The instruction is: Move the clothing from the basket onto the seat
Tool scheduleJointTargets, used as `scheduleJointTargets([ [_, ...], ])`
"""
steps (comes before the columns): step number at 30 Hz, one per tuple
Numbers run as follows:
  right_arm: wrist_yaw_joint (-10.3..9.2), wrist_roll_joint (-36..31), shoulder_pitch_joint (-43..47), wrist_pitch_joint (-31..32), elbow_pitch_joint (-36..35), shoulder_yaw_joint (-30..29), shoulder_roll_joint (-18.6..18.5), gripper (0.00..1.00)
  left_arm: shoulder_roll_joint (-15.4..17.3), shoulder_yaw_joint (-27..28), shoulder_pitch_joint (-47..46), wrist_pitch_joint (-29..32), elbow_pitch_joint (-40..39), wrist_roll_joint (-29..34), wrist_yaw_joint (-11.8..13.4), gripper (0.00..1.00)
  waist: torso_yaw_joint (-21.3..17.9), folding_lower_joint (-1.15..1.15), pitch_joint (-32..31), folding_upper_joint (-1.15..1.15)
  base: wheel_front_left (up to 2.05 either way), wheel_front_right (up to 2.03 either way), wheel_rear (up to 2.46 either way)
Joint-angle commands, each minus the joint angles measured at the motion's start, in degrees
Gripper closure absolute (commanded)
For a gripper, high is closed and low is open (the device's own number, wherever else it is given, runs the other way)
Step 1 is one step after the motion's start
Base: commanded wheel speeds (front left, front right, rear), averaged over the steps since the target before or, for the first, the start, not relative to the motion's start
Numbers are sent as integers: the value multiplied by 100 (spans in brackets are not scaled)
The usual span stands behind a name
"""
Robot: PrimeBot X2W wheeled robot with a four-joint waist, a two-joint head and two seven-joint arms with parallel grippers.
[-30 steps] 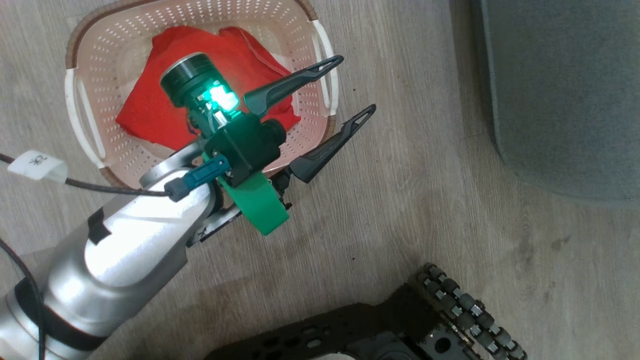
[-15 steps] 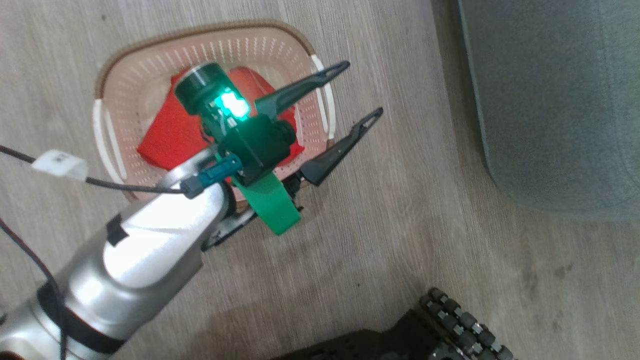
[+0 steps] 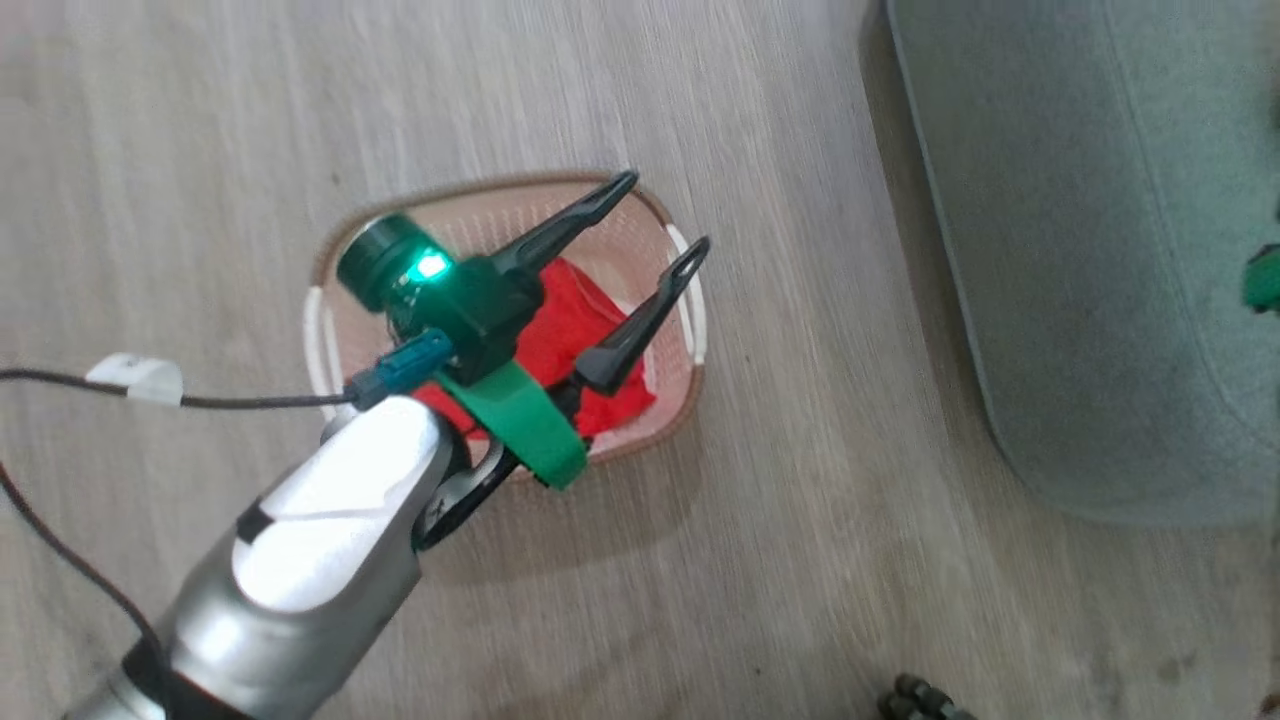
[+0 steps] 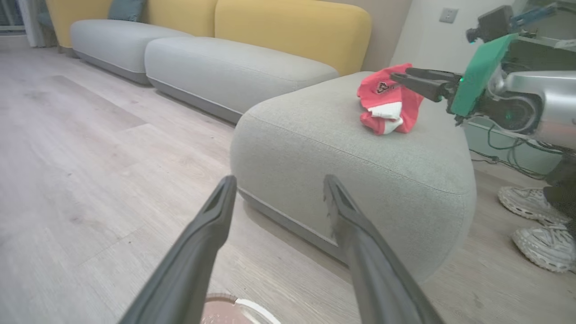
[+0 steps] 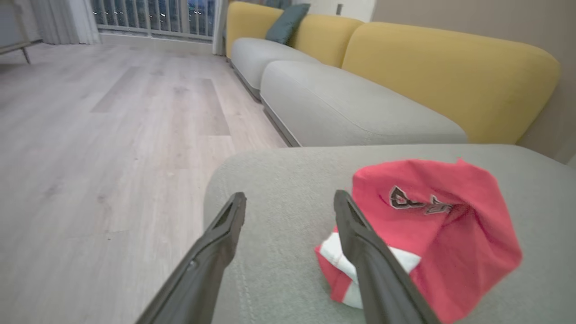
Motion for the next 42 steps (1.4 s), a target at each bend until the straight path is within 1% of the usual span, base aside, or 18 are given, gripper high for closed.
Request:
scheduleJointTargets([
  [1,-2,40,202,-52,-328,239,-47,0,-7,349,92,-28,-76,28,-8,0,264,1,-446,0,0,0,0],
  [6,-2,140,490,-52,-709,809,8,0,-147,847,492,-28,166,123,-8,0,544,1,-911,0,0,0,0],
  [12,-2,297,740,-52,-987,1325,59,0,-296,1585,971,-28,412,315,-8,0,867,1,-1362,0,0,0,0],
  [16,-2,411,905,-52,-1093,1653,112,0,-423,2183,1305,-28,598,498,-8,0,1039,1,-1633,0,0,0,0],
  [22,-2,589,1180,-52,-1169,2062,210,0,-665,3202,1815,-28,767,871,27,0,1171,1,-1936,0,0,0,0],
  [33,-2,730,1799,-52,-1054,2221,378,0,-942,4264,2484,-28,858,1407,32,0,1247,1,-2345,0,0,0,0],
  [42,-2,680,2251,-52,-1072,2260,577,0,-1082,4703,2920,-28,773,1668,13,0,1155,1,-2525,0,0,0,0],
])
